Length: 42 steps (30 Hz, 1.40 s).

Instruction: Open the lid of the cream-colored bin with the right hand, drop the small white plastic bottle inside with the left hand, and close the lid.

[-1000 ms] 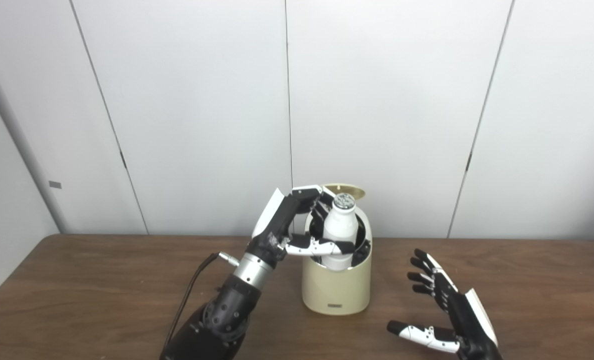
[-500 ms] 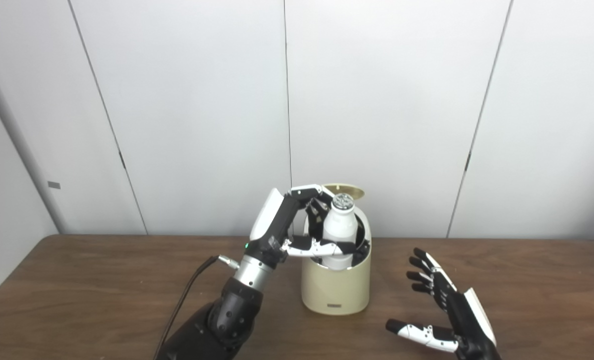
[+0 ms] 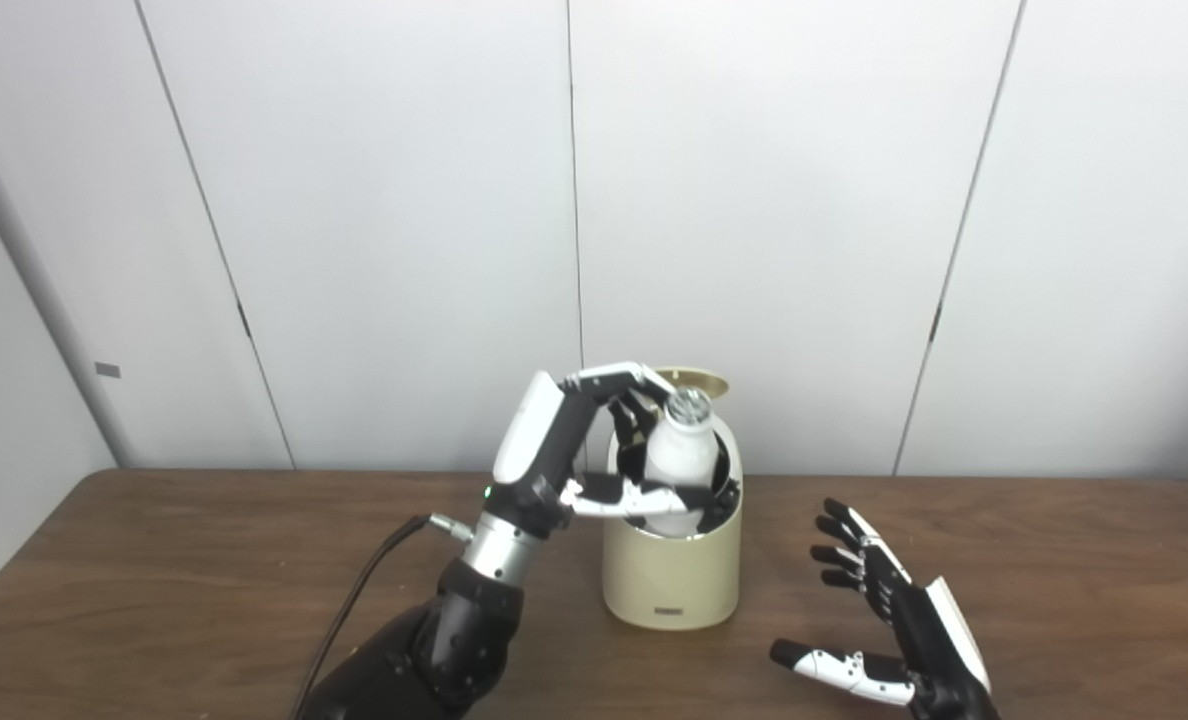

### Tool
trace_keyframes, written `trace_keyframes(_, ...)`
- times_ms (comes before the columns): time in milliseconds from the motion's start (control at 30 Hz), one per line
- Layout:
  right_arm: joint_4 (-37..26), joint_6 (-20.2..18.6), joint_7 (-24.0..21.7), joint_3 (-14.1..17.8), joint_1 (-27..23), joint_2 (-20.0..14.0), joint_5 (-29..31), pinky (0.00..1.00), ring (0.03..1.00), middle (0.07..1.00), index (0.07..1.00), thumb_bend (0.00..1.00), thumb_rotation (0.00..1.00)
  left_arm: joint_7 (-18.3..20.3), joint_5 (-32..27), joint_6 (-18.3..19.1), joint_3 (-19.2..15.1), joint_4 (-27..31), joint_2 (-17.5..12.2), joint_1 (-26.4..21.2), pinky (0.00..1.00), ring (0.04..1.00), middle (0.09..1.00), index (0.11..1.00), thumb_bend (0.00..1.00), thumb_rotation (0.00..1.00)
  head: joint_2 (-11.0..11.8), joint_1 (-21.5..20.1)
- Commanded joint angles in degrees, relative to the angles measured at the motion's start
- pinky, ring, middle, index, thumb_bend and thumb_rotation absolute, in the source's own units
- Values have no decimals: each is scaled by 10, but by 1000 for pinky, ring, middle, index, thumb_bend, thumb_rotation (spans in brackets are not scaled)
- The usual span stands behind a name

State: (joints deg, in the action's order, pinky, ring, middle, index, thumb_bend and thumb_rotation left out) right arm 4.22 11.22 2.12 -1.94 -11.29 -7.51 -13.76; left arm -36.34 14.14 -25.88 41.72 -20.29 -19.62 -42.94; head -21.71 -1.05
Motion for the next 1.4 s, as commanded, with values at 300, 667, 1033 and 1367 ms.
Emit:
trace_keyframes(300, -22, 12, 1, -2, -18, 1, 2, 759, 815, 894, 908, 776, 314, -260, 112, -10, 199, -41, -55, -124, 286, 405, 533, 461, 500, 0, -3, -4)
trace_keyframes(667, -16, 15, 5, -4, -20, 3, -6, 750, 804, 886, 903, 788, 331, -361, 158, -10, 304, -91, -60, -177, 321, 465, 533, 460, 473, 0, -3, -8)
trace_keyframes(1033, -34, 1, 3, -7, -14, 7, -12, 752, 807, 894, 907, 782, 331, -364, 169, -10, 312, -109, -54, -192, 319, 473, 536, 458, 472, 0, -7, -14)
trace_keyframes(1367, -31, 1, -3, -11, -17, 6, -9, 740, 789, 898, 906, 777, 332, -364, 162, -10, 304, -107, -65, -223, 311, 445, 534, 467, 473, 0, -5, -9)
